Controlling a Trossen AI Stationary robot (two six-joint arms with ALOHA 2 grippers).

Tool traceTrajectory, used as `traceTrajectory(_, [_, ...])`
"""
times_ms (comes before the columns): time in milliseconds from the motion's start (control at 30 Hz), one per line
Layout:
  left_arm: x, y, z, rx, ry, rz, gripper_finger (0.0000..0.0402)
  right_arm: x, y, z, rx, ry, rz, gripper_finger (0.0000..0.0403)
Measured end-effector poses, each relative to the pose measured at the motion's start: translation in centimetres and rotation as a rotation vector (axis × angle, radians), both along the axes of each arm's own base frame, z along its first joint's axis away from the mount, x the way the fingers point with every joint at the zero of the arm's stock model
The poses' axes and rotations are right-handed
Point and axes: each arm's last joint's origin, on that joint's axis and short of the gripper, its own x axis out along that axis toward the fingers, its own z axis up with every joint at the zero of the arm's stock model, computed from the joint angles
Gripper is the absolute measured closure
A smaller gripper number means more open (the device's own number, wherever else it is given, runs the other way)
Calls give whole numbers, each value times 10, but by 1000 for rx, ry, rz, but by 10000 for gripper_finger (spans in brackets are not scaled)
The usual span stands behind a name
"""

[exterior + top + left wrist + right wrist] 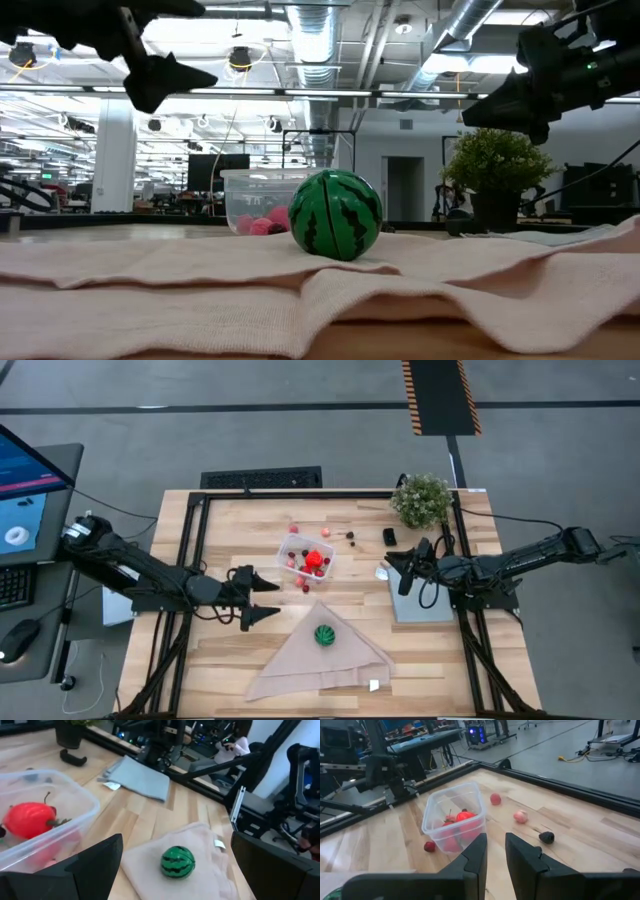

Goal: Pick and placing Produce into tupperware
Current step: Put the watermelon into the transparent bin

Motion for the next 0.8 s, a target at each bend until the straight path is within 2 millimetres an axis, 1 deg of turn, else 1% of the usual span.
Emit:
traceTrajectory(133, [-1, -7, -2, 24, 2, 18, 39, 0, -1, 1, 7, -13, -8, 310])
traceTrajectory(233, [-1, -12, -6, 31, 19, 15, 39, 1, 1, 1, 75, -41, 18, 310])
traceTrajectory(300, [2, -16, -11, 5, 29, 12, 39, 1, 3, 2, 92, -57, 27, 310])
traceTrajectory(467, [16, -25, -25, -76, 49, 19, 39, 1, 3, 2, 92, -58, 29, 310])
traceTrajectory(533, [24, -29, -27, -121, 54, 30, 39, 1, 3, 2, 93, -57, 29, 310])
traceTrajectory(633, [33, -34, -31, -138, 80, 40, 39, 1, 3, 2, 92, -56, 29, 310])
traceTrajectory(800, [47, -42, -25, -165, 66, 55, 39, 1, 3, 2, 91, -52, 29, 310])
